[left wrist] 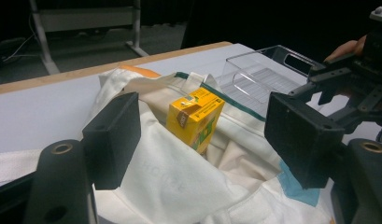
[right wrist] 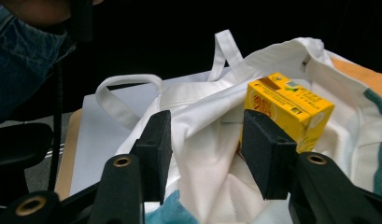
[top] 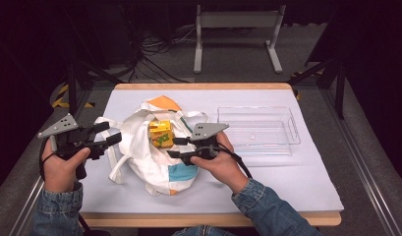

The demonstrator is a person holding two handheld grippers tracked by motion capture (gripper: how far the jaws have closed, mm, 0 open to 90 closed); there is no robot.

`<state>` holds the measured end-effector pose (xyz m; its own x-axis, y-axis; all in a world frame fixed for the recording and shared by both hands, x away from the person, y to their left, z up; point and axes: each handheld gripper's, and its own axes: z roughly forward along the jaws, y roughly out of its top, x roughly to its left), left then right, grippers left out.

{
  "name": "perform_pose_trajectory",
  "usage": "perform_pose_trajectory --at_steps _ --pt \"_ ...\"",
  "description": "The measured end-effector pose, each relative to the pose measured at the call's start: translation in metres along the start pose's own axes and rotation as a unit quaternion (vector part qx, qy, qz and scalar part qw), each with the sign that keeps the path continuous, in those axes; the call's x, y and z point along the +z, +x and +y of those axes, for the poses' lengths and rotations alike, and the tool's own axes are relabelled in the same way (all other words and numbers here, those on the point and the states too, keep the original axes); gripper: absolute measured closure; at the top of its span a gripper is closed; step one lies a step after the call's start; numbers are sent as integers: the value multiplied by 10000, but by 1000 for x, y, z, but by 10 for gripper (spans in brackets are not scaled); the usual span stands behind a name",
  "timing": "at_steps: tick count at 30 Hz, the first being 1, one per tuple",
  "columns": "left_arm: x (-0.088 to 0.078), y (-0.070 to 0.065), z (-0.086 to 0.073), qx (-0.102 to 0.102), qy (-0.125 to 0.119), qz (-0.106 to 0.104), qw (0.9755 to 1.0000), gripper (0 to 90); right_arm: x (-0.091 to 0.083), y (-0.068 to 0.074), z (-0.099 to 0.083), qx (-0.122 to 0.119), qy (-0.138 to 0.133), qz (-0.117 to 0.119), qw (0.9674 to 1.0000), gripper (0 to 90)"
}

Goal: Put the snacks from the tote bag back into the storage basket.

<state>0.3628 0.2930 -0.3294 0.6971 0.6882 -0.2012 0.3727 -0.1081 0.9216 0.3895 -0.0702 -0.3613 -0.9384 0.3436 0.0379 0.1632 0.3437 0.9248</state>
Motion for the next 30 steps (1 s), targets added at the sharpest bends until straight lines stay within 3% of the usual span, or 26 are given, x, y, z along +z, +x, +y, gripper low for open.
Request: perform_pose_trajectory --at_steps 15,30 --pt "1 1 1 -15 -18 -30 10000 276 3 -22 20 292 143 -12 9995 453" --pt "1 2 1 -35 -24 -45 10000 271 22 -47 27 320 204 53 9993 351"
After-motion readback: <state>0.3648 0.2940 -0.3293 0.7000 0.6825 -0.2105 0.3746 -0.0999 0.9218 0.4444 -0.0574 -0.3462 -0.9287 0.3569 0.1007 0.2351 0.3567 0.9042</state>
